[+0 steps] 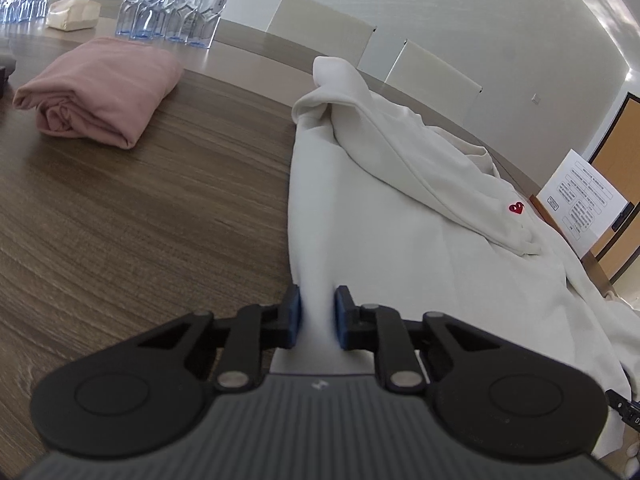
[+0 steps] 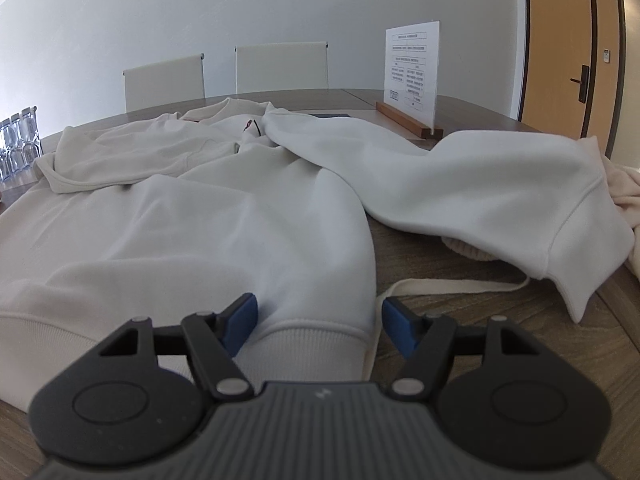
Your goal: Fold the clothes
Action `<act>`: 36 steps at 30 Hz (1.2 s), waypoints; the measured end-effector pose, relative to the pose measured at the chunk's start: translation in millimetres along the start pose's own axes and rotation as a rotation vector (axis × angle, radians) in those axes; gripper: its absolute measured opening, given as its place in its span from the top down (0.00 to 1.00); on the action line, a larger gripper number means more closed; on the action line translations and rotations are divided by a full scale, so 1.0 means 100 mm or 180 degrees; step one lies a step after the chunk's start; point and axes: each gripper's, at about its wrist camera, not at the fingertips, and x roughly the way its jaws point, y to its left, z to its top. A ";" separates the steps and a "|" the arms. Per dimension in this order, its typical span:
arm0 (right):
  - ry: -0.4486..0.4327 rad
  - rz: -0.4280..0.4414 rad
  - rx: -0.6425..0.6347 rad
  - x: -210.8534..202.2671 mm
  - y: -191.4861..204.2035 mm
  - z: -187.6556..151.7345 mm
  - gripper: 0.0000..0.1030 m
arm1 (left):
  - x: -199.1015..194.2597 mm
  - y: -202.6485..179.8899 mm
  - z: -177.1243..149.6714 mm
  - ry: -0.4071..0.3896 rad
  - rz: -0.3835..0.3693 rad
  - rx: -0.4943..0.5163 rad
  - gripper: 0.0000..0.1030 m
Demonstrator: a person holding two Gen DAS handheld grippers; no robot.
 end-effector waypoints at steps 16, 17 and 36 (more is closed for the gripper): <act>0.0112 0.0322 0.0108 -0.49 0.19 -0.10 0.61 | -0.34 -0.12 -0.16 -0.0101 0.0556 0.0381 0.83; 0.0060 0.0307 0.0146 -0.50 0.17 -0.05 0.60 | -0.34 -0.14 -0.16 -0.0151 0.0620 0.0426 0.77; -0.0965 0.1010 -0.0285 0.21 0.56 2.22 0.39 | -0.18 -0.67 0.18 -0.0695 0.0802 0.0900 0.60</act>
